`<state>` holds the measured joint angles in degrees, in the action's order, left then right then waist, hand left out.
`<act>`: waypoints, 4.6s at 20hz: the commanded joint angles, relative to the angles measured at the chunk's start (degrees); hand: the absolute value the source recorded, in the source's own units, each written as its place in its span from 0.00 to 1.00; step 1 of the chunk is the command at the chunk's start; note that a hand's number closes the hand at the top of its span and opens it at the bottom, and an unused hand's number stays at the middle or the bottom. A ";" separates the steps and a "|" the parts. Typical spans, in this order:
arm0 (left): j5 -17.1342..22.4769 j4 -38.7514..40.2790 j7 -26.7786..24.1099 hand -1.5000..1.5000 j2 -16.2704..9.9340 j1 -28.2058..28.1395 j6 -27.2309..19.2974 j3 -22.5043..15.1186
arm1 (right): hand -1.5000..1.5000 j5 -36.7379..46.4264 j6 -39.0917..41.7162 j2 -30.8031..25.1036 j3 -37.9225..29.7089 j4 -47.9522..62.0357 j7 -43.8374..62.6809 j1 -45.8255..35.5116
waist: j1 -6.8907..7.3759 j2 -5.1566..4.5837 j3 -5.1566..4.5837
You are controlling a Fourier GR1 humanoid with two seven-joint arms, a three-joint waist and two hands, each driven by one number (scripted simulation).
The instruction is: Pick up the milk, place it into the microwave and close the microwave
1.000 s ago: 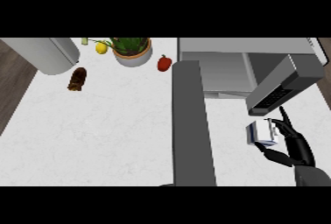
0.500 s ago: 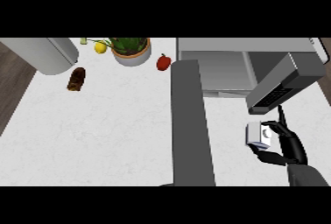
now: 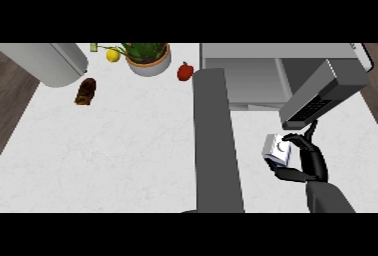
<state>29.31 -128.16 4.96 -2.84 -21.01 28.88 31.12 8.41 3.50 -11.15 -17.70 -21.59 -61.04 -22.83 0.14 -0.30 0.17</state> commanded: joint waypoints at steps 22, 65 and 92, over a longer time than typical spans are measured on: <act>-2.98 8.58 -4.95 0.00 1.37 1.25 6.31 4.45 | 1.00 4.43 -13.16 11.01 11.84 -33.58 27.40 -4.65 | 0.29 0.29 -0.21; -4.82 12.10 -1.84 0.00 -3.62 10.90 4.19 1.85 | 0.00 22.20 -54.50 -6.66 7.01 16.36 31.05 -35.29 | 8.04 -3.69 0.25; -9.93 14.39 -3.30 0.00 -0.97 11.82 12.84 -10.64 | 0.00 7.25 -22.38 -0.78 -6.22 13.53 12.51 -32.74 | 4.14 -1.66 0.11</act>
<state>21.21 -112.71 2.09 -5.17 -8.48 40.66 22.93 18.76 -23.64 -12.66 -21.15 -8.03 -46.00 -57.26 4.91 -2.38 0.32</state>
